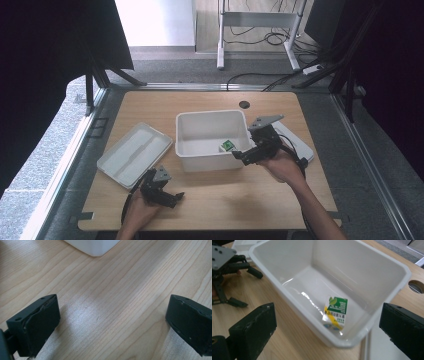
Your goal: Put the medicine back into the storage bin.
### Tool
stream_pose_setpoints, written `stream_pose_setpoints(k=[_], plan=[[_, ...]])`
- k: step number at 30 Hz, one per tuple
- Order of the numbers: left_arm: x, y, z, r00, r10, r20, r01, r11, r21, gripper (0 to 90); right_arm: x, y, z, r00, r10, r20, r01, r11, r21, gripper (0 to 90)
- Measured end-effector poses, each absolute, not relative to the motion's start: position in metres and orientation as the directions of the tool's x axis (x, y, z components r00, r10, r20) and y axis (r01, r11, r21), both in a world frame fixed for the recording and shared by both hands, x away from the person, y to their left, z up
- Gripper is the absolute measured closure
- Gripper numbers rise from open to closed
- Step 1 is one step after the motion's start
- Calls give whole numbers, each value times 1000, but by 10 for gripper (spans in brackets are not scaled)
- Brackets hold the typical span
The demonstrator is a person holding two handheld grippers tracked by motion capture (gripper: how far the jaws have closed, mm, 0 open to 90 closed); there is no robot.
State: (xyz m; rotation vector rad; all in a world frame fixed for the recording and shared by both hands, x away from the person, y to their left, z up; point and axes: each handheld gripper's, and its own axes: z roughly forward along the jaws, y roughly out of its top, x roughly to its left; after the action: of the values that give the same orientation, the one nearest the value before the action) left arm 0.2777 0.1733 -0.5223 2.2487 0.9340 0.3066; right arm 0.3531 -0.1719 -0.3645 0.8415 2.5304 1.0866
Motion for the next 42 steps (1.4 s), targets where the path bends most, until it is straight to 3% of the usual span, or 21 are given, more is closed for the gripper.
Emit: stream_pose_setpoints(k=[10,26,35,42], plan=[[277,173,-522,709,704,-40,544,-509,667,0,325,-203,-386,-774,632,-35,411,543,732,21],[278,173,-522,710,704,-37,544,-513,664,0,295,-213,-473,-763,646,6,452,527,720,61],[278,173,-522,710,703,-36,543,-514,664,0,289,-219,-517,-719,694,39,526,506,684,4],[279,173,-522,707,706,-38,545,-509,666,0,286,-220,-520,-716,699,10,508,511,693,0]])
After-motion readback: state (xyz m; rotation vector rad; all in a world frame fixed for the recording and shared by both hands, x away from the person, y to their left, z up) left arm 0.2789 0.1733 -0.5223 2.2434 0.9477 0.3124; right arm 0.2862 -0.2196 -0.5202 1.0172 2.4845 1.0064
